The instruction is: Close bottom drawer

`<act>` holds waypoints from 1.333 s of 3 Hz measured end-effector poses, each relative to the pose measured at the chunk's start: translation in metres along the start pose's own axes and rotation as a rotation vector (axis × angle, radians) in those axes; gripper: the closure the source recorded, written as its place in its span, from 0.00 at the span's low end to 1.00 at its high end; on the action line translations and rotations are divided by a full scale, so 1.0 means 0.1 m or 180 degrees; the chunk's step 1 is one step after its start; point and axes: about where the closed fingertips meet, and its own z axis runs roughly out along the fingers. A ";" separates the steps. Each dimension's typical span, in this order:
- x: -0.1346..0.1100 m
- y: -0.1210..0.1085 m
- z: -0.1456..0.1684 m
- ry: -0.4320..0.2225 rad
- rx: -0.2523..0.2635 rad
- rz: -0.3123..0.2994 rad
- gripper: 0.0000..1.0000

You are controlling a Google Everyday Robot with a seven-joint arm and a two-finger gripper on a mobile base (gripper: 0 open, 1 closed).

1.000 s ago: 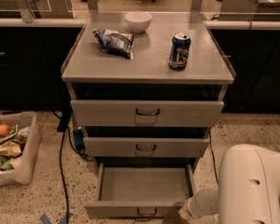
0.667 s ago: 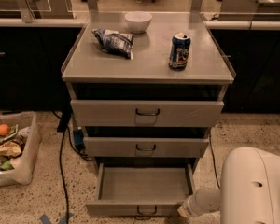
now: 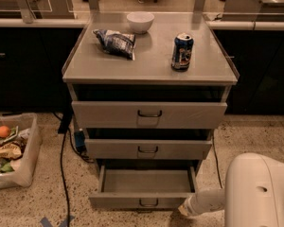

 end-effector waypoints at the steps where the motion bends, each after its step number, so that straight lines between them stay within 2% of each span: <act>1: 0.00 0.04 0.03 0.0064 -0.0023 -0.0070 1.00; 2: -0.35 -0.08 0.19 -0.0007 0.0049 -0.0190 1.00; 3: -0.38 -0.08 0.21 -0.0021 0.0059 -0.0190 1.00; 4: -0.55 -0.18 0.27 -0.0134 0.0205 -0.0126 1.00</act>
Offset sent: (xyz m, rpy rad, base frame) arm 0.1021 0.0305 -0.0052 -0.0429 -0.1110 0.0711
